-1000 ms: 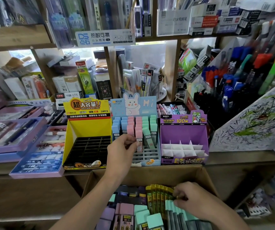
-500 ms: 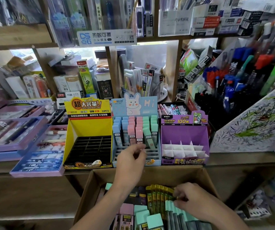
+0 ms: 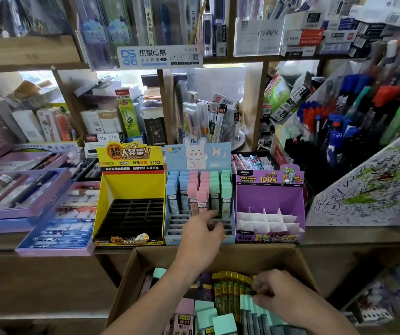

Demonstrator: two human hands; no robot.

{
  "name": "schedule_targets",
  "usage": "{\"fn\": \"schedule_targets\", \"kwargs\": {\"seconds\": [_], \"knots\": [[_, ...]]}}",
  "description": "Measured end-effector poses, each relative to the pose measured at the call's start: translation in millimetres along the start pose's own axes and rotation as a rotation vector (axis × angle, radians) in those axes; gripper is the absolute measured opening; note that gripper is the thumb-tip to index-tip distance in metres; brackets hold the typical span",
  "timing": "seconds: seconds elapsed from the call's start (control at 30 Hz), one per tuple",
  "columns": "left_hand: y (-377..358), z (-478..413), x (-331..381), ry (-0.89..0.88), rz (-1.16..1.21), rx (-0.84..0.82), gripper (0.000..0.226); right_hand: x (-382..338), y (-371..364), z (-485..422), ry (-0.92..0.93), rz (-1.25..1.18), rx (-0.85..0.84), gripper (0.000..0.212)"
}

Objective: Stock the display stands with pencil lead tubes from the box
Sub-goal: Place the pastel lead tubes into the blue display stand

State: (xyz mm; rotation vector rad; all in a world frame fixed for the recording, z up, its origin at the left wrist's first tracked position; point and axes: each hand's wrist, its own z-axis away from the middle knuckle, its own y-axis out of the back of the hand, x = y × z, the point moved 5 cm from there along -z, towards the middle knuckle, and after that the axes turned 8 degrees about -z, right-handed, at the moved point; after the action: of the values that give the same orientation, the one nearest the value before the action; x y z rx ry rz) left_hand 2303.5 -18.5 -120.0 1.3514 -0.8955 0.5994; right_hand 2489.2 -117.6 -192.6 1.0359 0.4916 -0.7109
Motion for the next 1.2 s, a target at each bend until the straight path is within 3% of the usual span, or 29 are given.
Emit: {"fn": "schedule_targets", "kwargs": {"seconds": [0.23, 0.43, 0.57, 0.73, 1.1, 1.2], "knots": [[2.3, 0.8, 2.3, 0.011, -0.016, -0.03, 0.044, 0.5, 0.1, -0.6, 0.022, 0.026, 0.008, 0.021], [29.3, 29.2, -2.2, -0.019, 0.064, 0.003, 0.022, -7.4, 1.2, 1.6, 0.091, 0.034, 0.059, 0.008], [60.3, 61.1, -23.4, 0.007, 0.015, -0.015, 0.017, -28.0, 0.4, 11.5, 0.192, 0.01, 0.087, 0.019], [88.8, 108.1, -59.8, 0.132, -0.115, -0.098, 0.019, -55.7, -26.3, 26.6, 0.26, 0.041, -0.004, 0.019], [81.4, 190.7, -86.8, 0.329, -0.399, -0.2, 0.053, -82.8, -102.2, 45.9, 0.231, -0.036, -0.229, 0.024], [78.5, 202.8, -86.7, 0.352, -0.387, -0.216, 0.046, -91.3, -121.8, 43.1, 0.239, -0.093, -0.283, 0.021]]}}
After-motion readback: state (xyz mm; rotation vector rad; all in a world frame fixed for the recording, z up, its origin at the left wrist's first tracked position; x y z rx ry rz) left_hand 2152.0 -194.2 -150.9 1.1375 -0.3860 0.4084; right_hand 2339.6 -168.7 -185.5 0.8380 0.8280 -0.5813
